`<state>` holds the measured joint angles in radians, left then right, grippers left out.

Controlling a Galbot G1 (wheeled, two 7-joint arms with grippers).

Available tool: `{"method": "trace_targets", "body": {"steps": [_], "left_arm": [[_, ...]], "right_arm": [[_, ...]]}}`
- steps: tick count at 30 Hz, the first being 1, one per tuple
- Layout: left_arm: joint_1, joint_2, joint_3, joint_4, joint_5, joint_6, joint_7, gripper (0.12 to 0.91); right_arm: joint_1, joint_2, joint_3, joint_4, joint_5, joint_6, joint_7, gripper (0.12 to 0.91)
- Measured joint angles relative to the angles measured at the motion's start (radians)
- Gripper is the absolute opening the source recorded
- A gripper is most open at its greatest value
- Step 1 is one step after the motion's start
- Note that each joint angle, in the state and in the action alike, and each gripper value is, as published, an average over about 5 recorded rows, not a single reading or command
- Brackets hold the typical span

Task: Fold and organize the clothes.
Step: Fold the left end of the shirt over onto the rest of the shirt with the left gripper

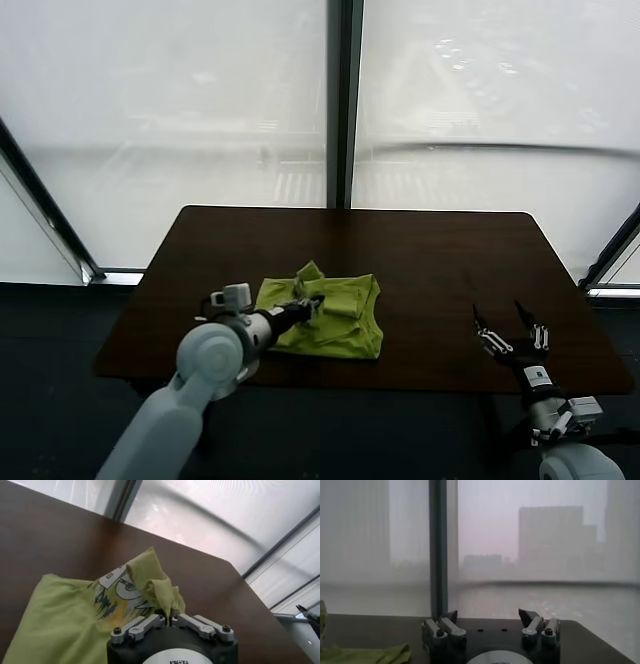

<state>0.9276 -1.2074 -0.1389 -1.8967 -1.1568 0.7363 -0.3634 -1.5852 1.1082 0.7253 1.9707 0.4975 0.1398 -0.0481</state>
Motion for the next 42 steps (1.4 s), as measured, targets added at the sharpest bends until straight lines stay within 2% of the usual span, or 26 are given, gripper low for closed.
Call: {"method": "trace_targets", "body": {"steps": [10, 17, 20, 27, 30, 34, 36, 42], "left_arm": [[-0.015, -0.07, 0.01, 0.048, 0.034, 0.0, 0.001, 0.176], [0.011, -0.108, 0.034, 0.083, 0.131, -0.004, 0.001, 0.191], [0.015, -0.128, 0.044, 0.101, 0.157, -0.016, 0.0, 0.308], [0.01, -0.185, 0.079, 0.117, 0.173, -0.034, -0.003, 0.749], [0.009, -0.202, 0.09, 0.111, 0.154, -0.037, -0.012, 0.871], [0.01, -0.225, 0.098, 0.093, 0.109, -0.039, -0.034, 0.905], [0.01, -0.237, 0.101, 0.089, 0.115, -0.042, -0.034, 0.906], [0.005, -0.223, 0.079, 0.06, 0.176, -0.064, 0.005, 0.907]], "right_arm": [[0.001, 0.01, -0.002, -0.007, -0.007, 0.0, -0.001, 0.907], [0.009, 0.014, -0.007, -0.013, -0.012, -0.001, -0.001, 0.907], [0.012, 0.017, -0.01, -0.019, -0.016, -0.001, -0.001, 0.907], [0.02, 0.023, -0.018, -0.03, -0.029, 0.0, -0.002, 0.907], [0.025, 0.026, -0.023, -0.036, -0.035, 0.001, -0.003, 0.907], [0.038, 0.028, -0.033, -0.048, -0.045, 0.004, -0.004, 0.907], [0.046, 0.028, -0.038, -0.052, -0.047, 0.002, -0.003, 0.907], [0.067, 0.006, -0.063, -0.033, -0.029, -0.059, 0.006, 0.907]]}}
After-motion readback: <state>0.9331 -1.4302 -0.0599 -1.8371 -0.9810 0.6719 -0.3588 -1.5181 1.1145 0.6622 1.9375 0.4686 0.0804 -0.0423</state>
